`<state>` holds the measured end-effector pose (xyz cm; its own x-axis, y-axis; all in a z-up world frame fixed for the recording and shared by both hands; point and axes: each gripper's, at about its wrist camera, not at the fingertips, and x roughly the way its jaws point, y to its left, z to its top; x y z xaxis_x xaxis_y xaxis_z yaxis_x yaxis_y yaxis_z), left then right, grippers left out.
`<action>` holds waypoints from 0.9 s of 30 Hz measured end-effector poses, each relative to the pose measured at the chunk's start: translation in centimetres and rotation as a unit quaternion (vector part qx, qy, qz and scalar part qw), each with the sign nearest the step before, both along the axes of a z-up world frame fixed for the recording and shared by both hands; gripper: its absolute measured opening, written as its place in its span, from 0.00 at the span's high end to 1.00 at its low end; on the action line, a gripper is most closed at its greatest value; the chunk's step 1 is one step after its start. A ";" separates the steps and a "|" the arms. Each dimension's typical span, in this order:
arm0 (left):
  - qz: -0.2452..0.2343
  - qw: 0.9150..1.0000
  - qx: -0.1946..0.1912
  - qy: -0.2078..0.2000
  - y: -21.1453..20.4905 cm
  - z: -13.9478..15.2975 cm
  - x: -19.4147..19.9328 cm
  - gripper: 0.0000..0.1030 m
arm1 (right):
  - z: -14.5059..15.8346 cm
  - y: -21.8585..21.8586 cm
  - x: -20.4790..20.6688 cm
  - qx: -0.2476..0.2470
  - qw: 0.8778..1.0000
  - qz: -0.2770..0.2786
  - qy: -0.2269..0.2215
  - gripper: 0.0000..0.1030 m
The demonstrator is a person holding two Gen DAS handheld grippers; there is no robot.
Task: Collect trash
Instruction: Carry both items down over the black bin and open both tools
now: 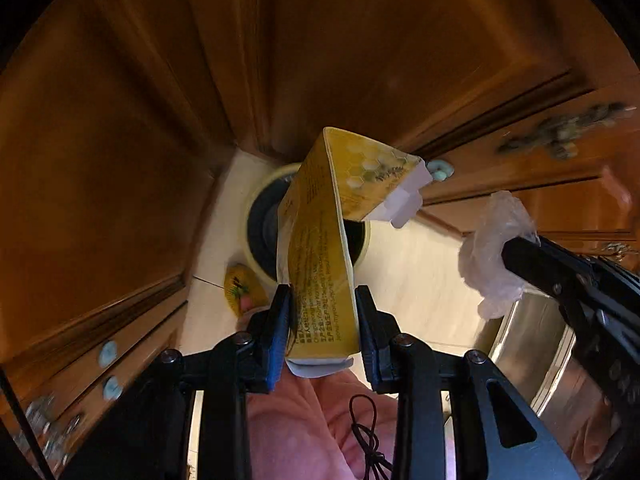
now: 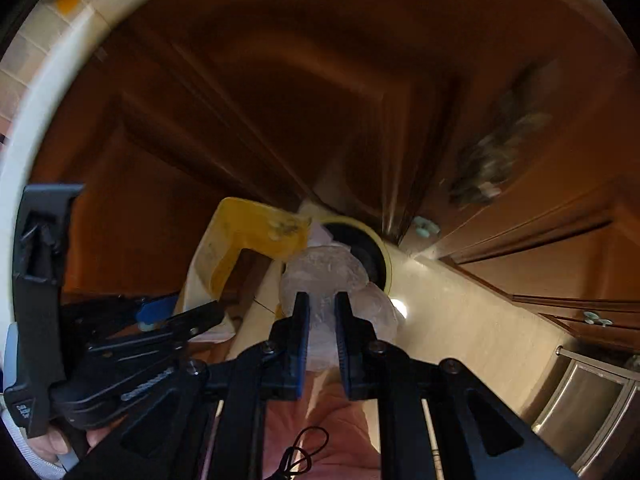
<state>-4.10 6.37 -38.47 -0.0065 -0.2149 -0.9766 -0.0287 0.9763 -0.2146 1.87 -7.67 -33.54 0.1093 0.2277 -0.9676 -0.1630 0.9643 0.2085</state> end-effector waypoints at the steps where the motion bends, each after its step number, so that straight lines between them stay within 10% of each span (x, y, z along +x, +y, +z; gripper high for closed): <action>1: -0.004 1.000 0.003 0.002 0.0 -1.3 0.2 0.70 | -1.1 0.3 0.1 -0.007 1.000 0.003 0.004 0.88; 5: -0.021 0.999 0.019 0.018 -1.0 -6.6 1.7 0.25 | -5.5 0.9 1.1 -0.015 1.000 0.001 0.026 0.86; 11: -0.015 0.996 0.076 0.039 0.7 -10.6 3.0 0.24 | -10.5 1.5 3.1 -0.031 0.998 -0.017 0.058 0.83; 16: -0.021 0.993 0.117 0.020 2.1 -8.9 2.2 0.23 | -11.3 1.4 3.4 -0.019 0.996 -0.031 0.082 0.60; 27: -0.002 0.992 0.119 -0.033 2.8 -2.2 3.4 0.23 | -4.4 2.0 1.2 -0.023 0.998 0.001 0.061 0.56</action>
